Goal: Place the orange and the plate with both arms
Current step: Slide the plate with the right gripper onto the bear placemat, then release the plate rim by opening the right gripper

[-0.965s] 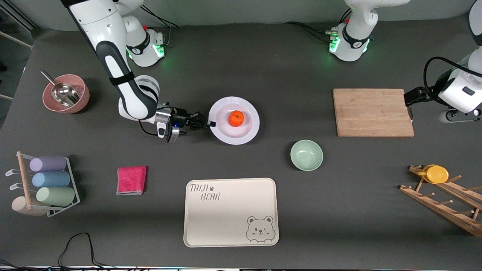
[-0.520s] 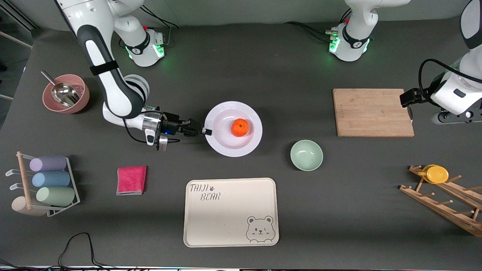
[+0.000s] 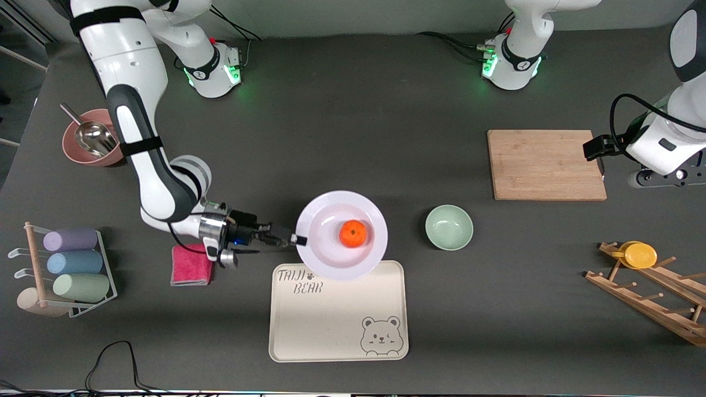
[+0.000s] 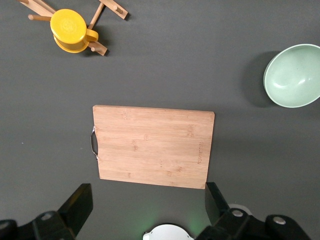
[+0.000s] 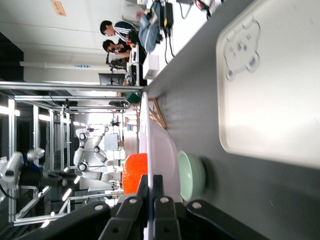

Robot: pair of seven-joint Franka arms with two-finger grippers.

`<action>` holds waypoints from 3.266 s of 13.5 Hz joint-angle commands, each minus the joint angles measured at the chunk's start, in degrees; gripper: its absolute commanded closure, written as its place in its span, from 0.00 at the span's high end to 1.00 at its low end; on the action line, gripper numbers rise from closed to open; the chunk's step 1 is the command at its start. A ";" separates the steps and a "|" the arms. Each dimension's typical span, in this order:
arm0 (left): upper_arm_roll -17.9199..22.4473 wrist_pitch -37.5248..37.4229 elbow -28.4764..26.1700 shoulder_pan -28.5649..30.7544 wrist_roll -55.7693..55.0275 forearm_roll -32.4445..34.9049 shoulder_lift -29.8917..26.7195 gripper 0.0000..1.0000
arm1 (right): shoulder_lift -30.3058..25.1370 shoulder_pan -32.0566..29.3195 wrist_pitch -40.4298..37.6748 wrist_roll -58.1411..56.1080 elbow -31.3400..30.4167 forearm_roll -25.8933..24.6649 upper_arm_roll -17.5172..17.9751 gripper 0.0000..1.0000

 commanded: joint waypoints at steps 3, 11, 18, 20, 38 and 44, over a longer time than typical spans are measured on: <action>0.50 0.17 0.14 -0.90 0.12 0.76 0.12 1.00 | 17.60 -2.93 -1.15 8.40 23.68 -1.13 -0.03 0.00; 0.50 0.00 0.14 -0.90 0.29 0.76 0.30 1.00 | 31.52 -3.99 0.26 8.32 40.15 -6.31 -0.12 0.00; 0.50 -0.18 0.14 -0.81 0.38 0.76 0.39 1.00 | 33.80 -3.28 1.67 7.80 39.98 -6.58 -0.03 0.00; 0.50 -0.18 0.14 -0.73 0.38 0.76 0.56 1.00 | 33.81 -3.28 2.11 7.88 39.98 -6.67 -0.03 0.00; 0.50 -0.44 0.23 -0.81 0.38 0.76 0.74 1.00 | 17.83 -6.53 -7.71 26.68 40.51 -51.00 -0.82 1.00; 0.50 -0.44 0.23 -0.90 0.29 0.76 0.83 1.00 | -2.62 -7.77 -19.68 30.01 27.71 -75.12 -5.37 1.00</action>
